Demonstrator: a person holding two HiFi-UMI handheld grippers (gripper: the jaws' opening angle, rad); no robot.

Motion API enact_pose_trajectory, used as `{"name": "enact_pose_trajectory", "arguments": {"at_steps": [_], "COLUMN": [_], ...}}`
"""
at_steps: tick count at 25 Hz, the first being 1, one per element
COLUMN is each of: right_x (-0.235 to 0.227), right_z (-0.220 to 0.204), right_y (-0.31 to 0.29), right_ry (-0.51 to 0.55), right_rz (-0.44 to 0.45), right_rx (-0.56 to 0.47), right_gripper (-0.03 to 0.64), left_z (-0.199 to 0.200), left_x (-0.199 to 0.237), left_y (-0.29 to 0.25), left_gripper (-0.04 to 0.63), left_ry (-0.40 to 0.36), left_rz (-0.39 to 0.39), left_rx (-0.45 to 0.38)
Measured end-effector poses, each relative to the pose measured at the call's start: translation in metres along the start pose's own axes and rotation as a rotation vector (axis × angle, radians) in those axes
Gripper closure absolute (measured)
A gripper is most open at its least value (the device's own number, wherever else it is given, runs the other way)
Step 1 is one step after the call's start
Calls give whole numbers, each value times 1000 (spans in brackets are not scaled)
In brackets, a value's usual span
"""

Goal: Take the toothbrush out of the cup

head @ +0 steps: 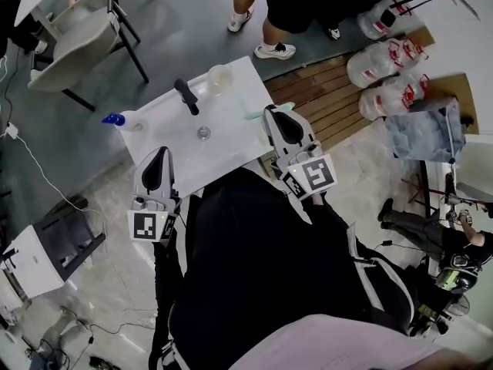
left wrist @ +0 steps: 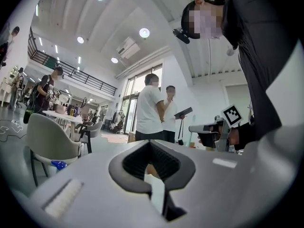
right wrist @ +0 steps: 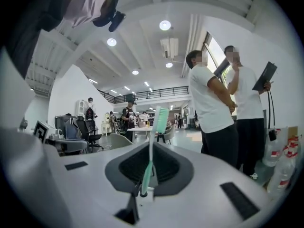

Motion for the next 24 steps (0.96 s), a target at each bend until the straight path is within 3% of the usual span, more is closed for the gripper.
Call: {"name": "enact_pose_trajectory", "arguments": {"at_steps": [24], "right_x": [47], "right_z": [-5], "right_y": [22], "right_ry": [41], "right_rz": [-12], "right_rx": [2], "right_gripper": [597], "left_z": [23], "left_x": [-5], "left_y": [54], "left_gripper": [592], "left_ry": [-54], "left_rz": [22], "left_rx": [-78]}}
Point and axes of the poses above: the fingertips, and each gripper's own axes: y backward along the fingers, x to its left, z out of its top, the point moved 2 cm from there along y, backward along the fingers, and after that the axes turned 11 degrees about x, right-handed, at the moved point
